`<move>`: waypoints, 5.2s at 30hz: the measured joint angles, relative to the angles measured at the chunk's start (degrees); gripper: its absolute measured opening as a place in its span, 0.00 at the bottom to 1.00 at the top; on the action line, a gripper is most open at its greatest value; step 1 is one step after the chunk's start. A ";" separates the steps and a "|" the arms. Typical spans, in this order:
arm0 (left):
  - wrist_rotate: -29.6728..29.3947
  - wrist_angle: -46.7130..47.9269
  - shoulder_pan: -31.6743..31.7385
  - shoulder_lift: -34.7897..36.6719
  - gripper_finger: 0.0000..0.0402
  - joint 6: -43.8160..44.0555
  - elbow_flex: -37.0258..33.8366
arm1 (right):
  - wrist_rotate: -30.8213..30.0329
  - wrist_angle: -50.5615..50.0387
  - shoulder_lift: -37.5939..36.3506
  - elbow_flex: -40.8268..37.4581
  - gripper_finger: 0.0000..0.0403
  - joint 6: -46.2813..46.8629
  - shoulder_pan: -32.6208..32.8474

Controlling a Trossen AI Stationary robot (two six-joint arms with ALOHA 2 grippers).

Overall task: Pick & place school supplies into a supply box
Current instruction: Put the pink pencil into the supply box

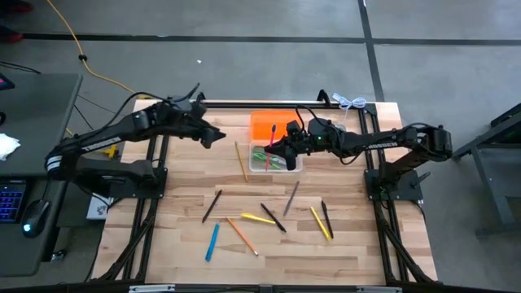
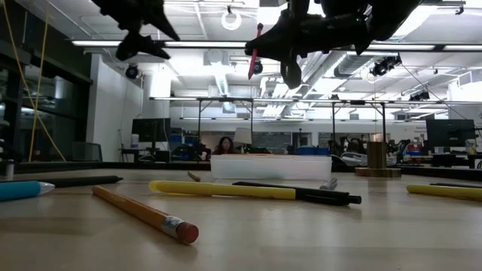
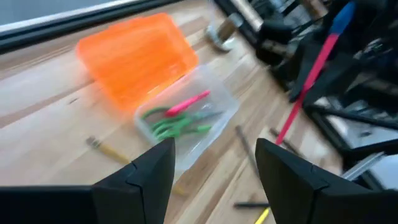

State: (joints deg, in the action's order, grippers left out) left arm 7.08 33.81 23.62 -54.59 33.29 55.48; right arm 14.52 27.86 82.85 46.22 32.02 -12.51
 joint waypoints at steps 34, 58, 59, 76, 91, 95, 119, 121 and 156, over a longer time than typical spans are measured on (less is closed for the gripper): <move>-0.75 -10.42 0.00 36.23 0.62 3.02 -25.92 | -8.77 -26.35 0.02 11.99 0.00 -11.81 0.00; 3.59 -24.33 0.00 38.39 0.62 2.93 -38.94 | -17.63 -41.82 0.02 22.86 0.00 -19.18 0.42; 3.60 -24.38 0.00 38.42 0.62 2.93 -39.19 | -17.72 -41.81 0.16 22.86 0.00 -19.20 0.60; 3.34 -24.73 0.00 38.38 0.62 2.82 -40.37 | -17.17 -44.42 8.69 23.54 0.00 -23.48 1.68; 3.14 -24.69 0.00 38.38 0.62 1.39 -40.37 | -18.96 -69.92 24.47 45.23 0.00 -36.26 1.68; 3.12 -24.69 -0.01 38.38 0.62 0.99 -40.37 | -20.40 -72.88 26.67 47.86 0.00 -38.19 1.68; 2.74 -24.87 -0.01 38.37 0.62 -1.47 -40.33 | -20.22 -77.56 30.52 47.71 0.00 -38.66 1.66; 2.73 -24.87 -0.02 38.37 0.62 -1.57 -40.32 | -20.15 -78.06 31.20 47.71 0.00 -38.61 1.67; 3.97 -24.75 0.00 38.38 0.62 -1.79 -40.30 | -17.58 -80.43 36.89 47.69 0.00 -38.48 -0.59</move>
State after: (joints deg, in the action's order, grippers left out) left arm 11.05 9.06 23.61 -16.21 31.51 15.18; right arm -3.06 -52.57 119.74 93.91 -6.46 -13.10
